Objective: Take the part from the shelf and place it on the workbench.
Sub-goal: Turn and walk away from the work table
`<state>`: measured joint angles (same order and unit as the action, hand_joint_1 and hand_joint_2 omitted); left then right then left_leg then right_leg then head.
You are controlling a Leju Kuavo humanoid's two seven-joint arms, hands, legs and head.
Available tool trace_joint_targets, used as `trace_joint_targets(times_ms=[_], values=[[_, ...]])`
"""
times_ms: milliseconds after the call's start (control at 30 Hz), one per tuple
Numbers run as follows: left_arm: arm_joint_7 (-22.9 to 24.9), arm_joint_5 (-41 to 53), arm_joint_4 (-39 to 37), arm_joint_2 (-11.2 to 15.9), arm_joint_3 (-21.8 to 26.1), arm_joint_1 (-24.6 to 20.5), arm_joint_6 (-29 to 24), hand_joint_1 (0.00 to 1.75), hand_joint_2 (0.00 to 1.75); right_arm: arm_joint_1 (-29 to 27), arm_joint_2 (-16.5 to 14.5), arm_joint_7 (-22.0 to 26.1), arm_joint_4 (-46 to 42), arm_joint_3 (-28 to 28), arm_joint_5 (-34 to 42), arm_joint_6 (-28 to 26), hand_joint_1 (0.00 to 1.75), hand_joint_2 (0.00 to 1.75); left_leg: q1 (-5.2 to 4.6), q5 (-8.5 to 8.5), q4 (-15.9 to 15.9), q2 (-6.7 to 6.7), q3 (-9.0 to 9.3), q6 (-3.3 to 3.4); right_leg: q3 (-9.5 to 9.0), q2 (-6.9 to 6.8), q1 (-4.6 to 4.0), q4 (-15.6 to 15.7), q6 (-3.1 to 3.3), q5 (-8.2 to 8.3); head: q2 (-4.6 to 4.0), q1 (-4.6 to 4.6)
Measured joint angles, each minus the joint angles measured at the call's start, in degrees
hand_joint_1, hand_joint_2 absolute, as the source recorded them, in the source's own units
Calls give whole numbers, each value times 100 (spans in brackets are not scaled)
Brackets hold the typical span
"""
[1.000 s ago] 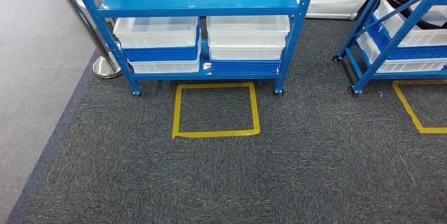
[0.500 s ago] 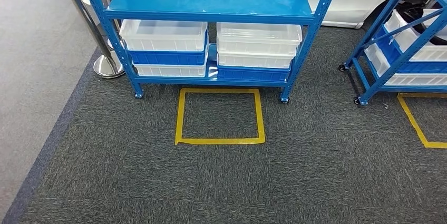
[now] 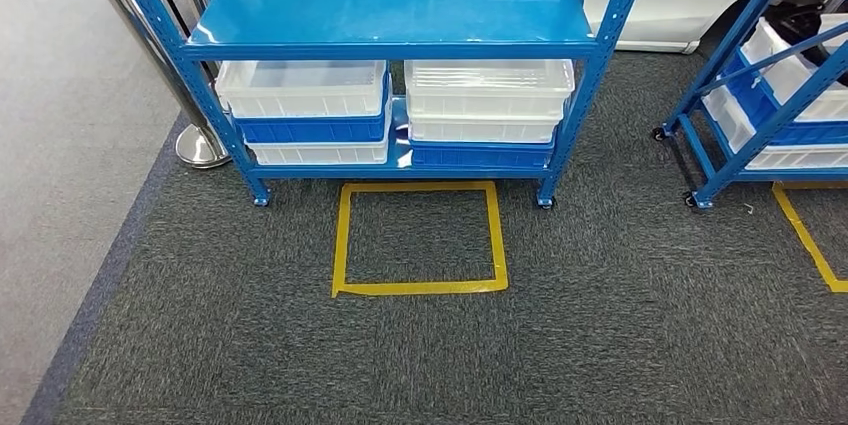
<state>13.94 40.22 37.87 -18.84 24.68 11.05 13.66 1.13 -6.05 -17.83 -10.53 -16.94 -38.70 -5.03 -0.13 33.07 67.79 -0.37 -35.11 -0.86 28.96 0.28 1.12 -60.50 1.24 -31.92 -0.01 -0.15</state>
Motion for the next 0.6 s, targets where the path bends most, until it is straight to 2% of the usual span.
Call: trace_joint_targets(times_ms=[33,100,167,233,267,300,367,400,433,467,533,600], values=[[3,1,-3,2,1,4,0,0,0,-2,-1,4,1,-1,-1,2,0,175,-7,-247,-279,6,30,13,-79,3,5,-5,-27,-59,0,2],[6,1,-11,7,1,9,3,0,0,0,-2,12,3,-2,-1,7,0,175,-34,-496,-586,21,58,98,-166,10,-2,-7,-106,-161,0,-4],[5,-1,-15,8,2,-2,8,0,0,7,-1,21,3,-4,-2,19,0,175,-46,-476,-636,17,111,208,-233,15,-20,-36,-183,-183,0,-13],[8,0,-15,1,2,-14,11,0,0,20,2,30,1,-5,-3,26,0,175,-22,-489,-734,10,250,285,-221,5,-22,-211,-225,-197,0,-9],[9,1,-15,-3,2,-16,11,0,0,28,3,33,1,-8,-3,27,0,175,-11,-477,-782,11,329,317,-113,1,-20,-414,-242,-265,0,-7],[10,1,-16,-6,2,-16,12,0,0,35,3,39,0,-10,-3,31,0,175,-6,-455,-818,16,380,342,71,-2,-19,-702,-261,-380,0,-4],[10,2,-17,-7,2,-14,13,0,0,38,2,49,0,-18,-3,51,0,175,-11,-389,-839,11,451,374,544,-3,-22,-1306,-292,-636,0,-4],[9,2,-17,-7,2,-13,13,0,0,38,2,54,0,-22,-3,61,0,175,-15,-344,-840,3,497,377,729,-3,-23,-1462,-296,-669,0,-4],[9,2,-17,-7,2,-12,13,0,0,34,3,55,0,-27,-3,68,0,175,-18,-290,-840,-8,564,376,833,-3,-28,-1439,-287,-578,1,-4],[9,2,-17,-7,2,-10,14,0,0,27,3,56,0,-31,-3,67,0,175,-21,-231,-841,-18,647,370,854,-3,-36,-1246,-266,-377,1,-3],[10,2,-23,-7,2,0,15,0,0,-4,9,57,2,-38,-3,66,0,175,-28,-99,-841,-24,820,341,797,-7,-80,-632,-185,182,-1,-4],[10,3,-36,-5,3,4,16,0,0,-23,15,58,4,-43,-3,66,0,175,-40,13,-855,-15,913,284,767,-13,-135,-273,-99,444,-1,5]])
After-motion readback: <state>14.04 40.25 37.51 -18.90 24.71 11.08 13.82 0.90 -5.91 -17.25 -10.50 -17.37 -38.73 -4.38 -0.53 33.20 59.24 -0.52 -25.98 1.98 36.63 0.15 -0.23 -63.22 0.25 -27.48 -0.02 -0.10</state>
